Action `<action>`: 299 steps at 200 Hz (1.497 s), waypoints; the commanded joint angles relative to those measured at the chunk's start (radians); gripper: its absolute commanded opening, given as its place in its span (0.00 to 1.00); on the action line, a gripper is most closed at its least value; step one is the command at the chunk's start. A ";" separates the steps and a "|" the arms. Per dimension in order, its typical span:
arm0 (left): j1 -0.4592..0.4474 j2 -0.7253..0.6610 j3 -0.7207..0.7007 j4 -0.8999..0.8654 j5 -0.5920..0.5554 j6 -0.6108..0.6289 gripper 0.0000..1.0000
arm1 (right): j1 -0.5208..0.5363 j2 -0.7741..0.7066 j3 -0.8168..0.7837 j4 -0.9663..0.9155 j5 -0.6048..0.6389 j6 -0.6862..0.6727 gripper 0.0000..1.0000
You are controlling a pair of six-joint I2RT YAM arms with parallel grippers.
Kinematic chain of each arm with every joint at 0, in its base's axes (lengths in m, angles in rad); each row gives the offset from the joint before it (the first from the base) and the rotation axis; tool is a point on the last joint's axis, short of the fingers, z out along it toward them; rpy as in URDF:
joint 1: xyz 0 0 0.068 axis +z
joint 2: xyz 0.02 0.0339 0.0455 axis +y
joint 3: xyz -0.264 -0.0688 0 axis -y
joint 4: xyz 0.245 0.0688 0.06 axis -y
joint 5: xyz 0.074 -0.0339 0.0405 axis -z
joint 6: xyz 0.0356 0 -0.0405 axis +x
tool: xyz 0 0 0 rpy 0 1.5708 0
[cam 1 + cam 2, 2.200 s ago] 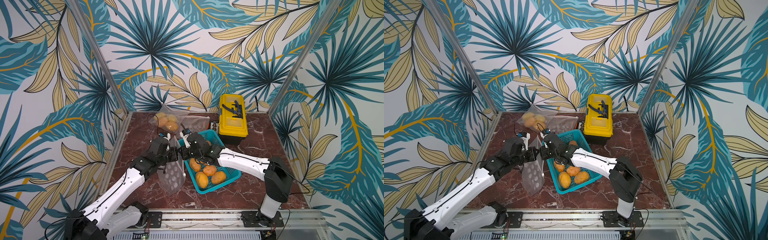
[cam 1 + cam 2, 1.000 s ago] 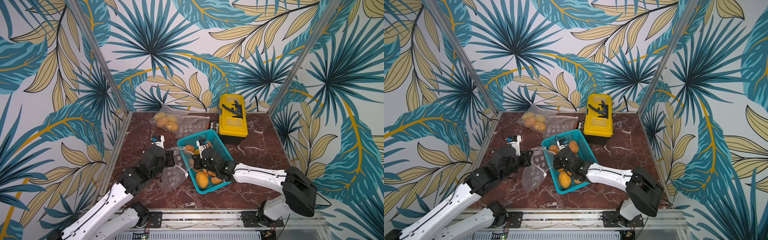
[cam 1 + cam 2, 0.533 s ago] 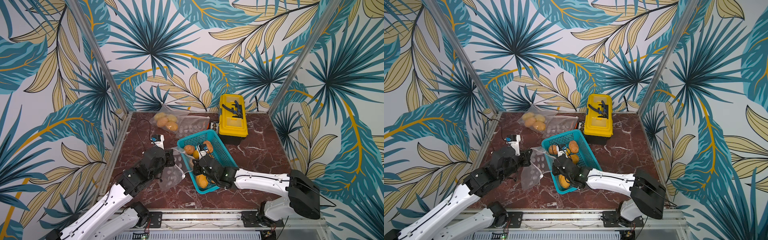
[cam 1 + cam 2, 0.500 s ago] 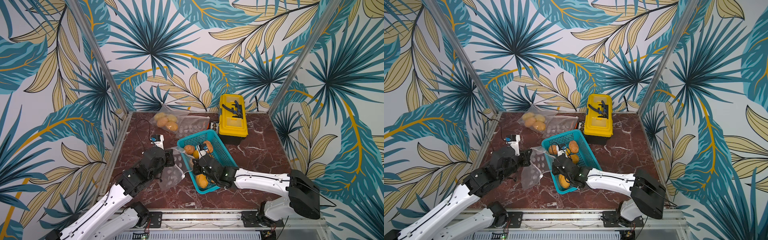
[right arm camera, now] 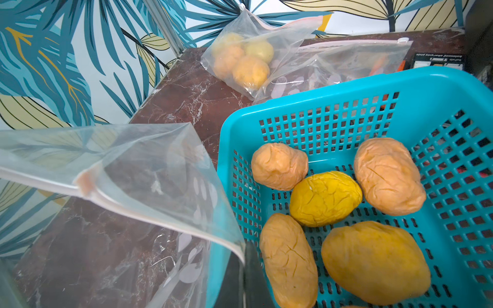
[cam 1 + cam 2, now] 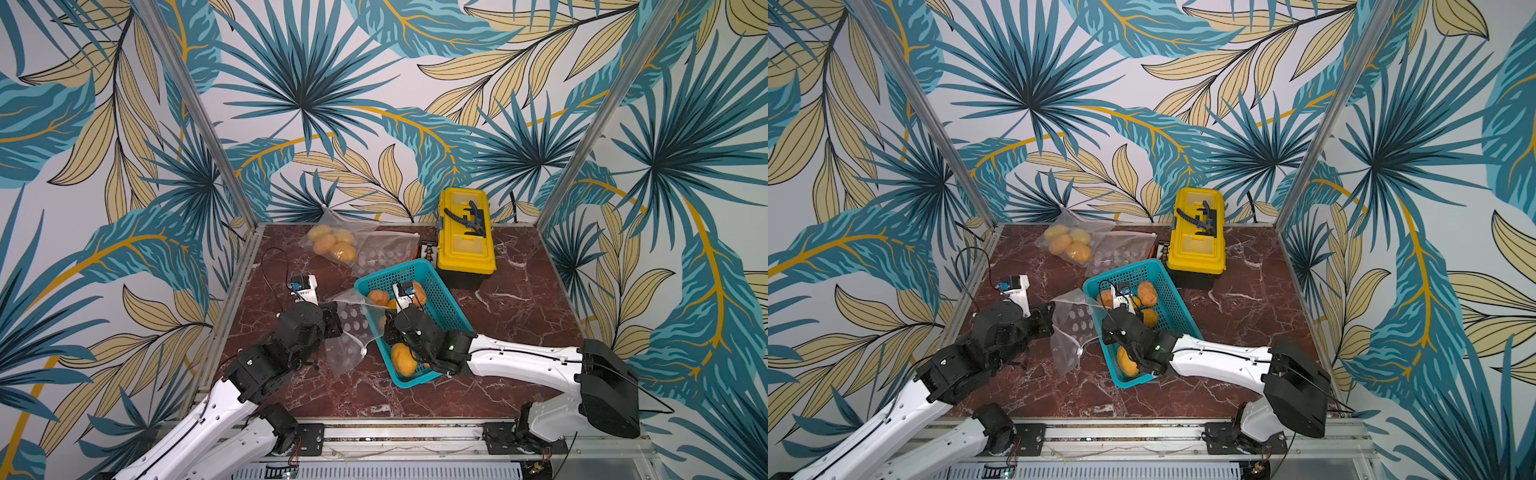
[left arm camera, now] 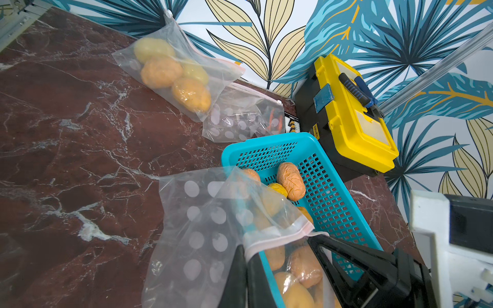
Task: Put the potatoes into a zipper bag and zip it
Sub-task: Open the zipper of the food storage bag.
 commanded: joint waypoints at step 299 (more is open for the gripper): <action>0.008 0.181 0.077 -0.005 -0.075 -0.092 0.00 | -0.012 -0.173 -0.046 -0.057 -0.076 -0.114 0.99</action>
